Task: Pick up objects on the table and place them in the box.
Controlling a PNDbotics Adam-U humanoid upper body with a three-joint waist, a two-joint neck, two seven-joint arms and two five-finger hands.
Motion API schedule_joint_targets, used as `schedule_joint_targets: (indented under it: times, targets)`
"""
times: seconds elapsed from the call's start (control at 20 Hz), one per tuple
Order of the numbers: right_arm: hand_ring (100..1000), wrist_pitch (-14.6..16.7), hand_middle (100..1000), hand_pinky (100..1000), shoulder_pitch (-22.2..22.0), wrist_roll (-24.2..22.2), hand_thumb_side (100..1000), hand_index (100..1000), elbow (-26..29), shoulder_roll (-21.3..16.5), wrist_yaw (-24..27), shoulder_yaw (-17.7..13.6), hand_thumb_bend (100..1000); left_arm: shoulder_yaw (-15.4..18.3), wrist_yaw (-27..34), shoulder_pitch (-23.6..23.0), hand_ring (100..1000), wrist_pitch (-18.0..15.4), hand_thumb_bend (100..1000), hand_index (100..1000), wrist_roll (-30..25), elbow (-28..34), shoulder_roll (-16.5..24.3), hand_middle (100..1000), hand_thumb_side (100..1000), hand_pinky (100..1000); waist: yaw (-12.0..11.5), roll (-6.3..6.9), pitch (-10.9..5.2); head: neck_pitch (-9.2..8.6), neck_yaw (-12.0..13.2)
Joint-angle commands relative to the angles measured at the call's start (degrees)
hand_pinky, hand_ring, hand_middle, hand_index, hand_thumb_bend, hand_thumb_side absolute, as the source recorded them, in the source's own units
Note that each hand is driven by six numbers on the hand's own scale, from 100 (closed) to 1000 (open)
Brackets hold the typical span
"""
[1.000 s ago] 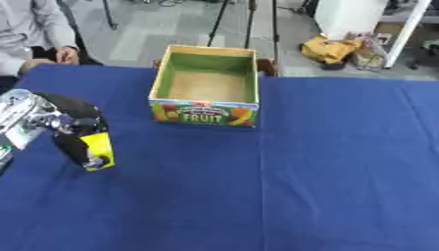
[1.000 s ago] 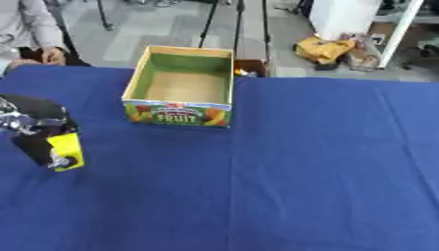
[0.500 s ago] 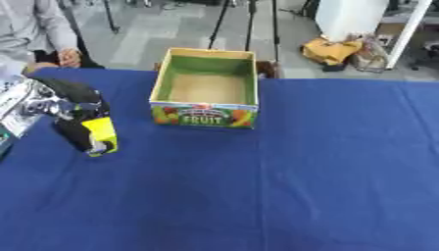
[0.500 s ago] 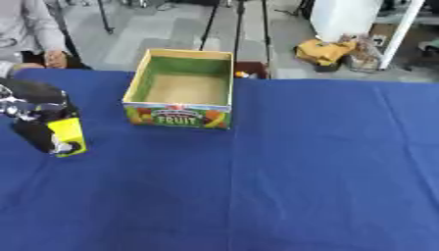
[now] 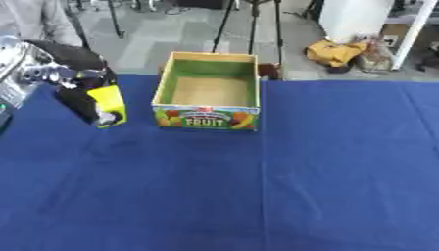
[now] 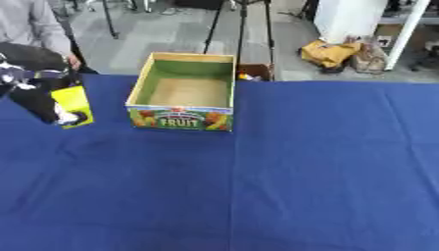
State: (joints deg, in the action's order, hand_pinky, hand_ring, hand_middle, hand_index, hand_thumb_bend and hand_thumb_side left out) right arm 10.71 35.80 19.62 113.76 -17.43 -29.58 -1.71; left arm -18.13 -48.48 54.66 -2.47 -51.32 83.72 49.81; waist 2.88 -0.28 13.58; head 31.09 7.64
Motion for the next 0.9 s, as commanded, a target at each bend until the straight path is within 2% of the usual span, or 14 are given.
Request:
schedule_joint_targets:
  times: [0.05, 0.35, 0.6, 0.9]
  targets:
    - [854, 0.3, 744, 772, 0.7, -0.2, 978, 866, 0.8, -1.3, 0.3, 0.0, 100, 1.3, -1.0, 3.5, 411, 0.1, 100, 572, 0.1, -1.5, -0.8, 380, 645, 337, 0.2, 0.31, -1.23, -0.37, 0.5]
    - [854, 0.4, 743, 772, 1.3, -0.3, 978, 866, 0.8, -1.3, 0.3, 0.1, 100, 2.8, -3.4, 9.5, 394, 0.8, 100, 555, 2.7, -7.7, -5.7, 365, 648, 317, 1.2, 0.67, -0.62, -1.23, 1.4]
    - [855, 0.5, 742, 771, 1.4, -0.3, 978, 866, 0.8, -1.4, 0.4, 0.1, 100, 3.2, -4.5, 11.0, 386, 0.3, 100, 550, 4.5, -10.8, -7.2, 359, 646, 309, 1.4, 0.77, -0.42, -1.53, 1.6]
    - [855, 0.9, 741, 771, 2.9, -0.5, 979, 866, 0.8, -1.3, 0.5, 0.3, 100, 5.9, -8.2, 16.6, 376, 3.1, 100, 542, 8.3, -17.1, -12.7, 351, 643, 299, 3.8, 1.77, 1.90, -4.05, 3.4]
